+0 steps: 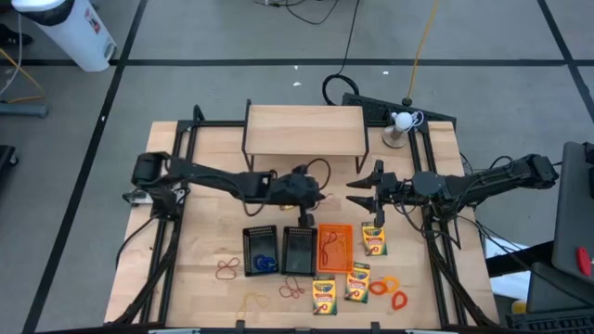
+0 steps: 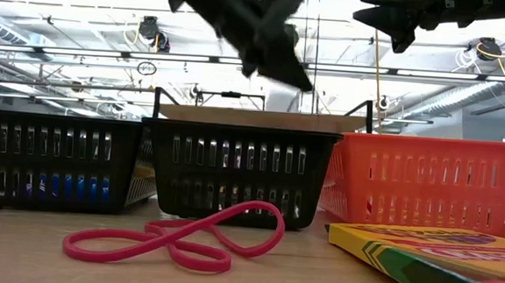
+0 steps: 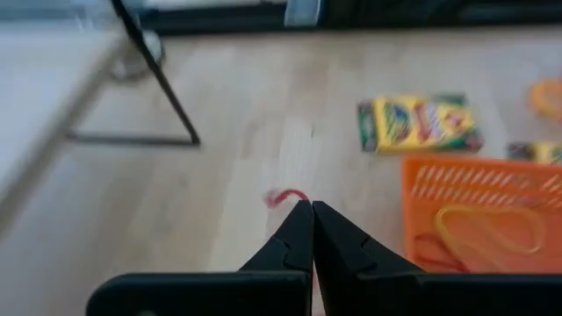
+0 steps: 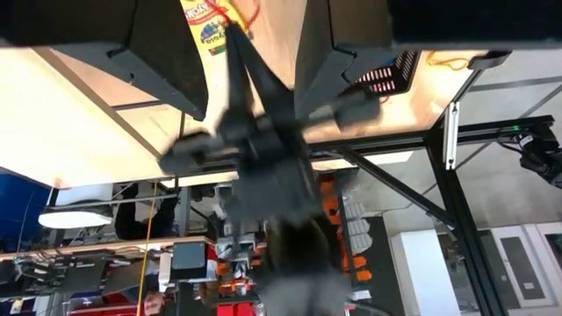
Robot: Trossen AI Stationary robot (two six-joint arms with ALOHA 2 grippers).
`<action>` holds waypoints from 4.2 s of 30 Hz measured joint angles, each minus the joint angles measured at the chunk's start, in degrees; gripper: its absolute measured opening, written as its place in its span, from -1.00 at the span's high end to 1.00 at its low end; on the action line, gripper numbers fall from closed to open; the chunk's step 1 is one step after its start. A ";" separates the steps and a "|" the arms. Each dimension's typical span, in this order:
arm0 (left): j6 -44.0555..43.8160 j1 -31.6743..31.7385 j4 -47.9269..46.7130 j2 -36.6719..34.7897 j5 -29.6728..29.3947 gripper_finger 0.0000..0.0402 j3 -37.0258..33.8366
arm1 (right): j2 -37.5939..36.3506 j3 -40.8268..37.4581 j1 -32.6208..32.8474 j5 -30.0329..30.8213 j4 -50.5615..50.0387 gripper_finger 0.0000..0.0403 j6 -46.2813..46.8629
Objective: Pick & Place Office Desk Supplies
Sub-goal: Put the red rubber band into the orange bin
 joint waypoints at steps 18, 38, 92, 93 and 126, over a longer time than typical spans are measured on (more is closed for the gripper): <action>6.51 -3.67 3.63 -14.60 2.32 1.00 0.04 | 3.28 0.00 0.01 -4.79 -0.53 0.21 0.01; 6.51 -3.68 6.95 -14.19 6.00 1.00 0.04 | 13.90 0.04 -0.43 -4.66 15.45 0.21 -3.18; 6.16 -3.66 9.68 -14.13 10.11 1.00 0.04 | 14.64 0.04 -0.43 -4.61 18.76 0.21 -2.74; 6.16 -3.68 9.68 -14.13 10.11 1.00 0.04 | 14.64 0.04 -0.43 -4.59 18.76 0.21 -2.65; 5.83 -3.68 9.66 -14.13 10.00 0.96 0.04 | 14.64 0.04 -0.43 -4.50 19.17 1.00 -3.40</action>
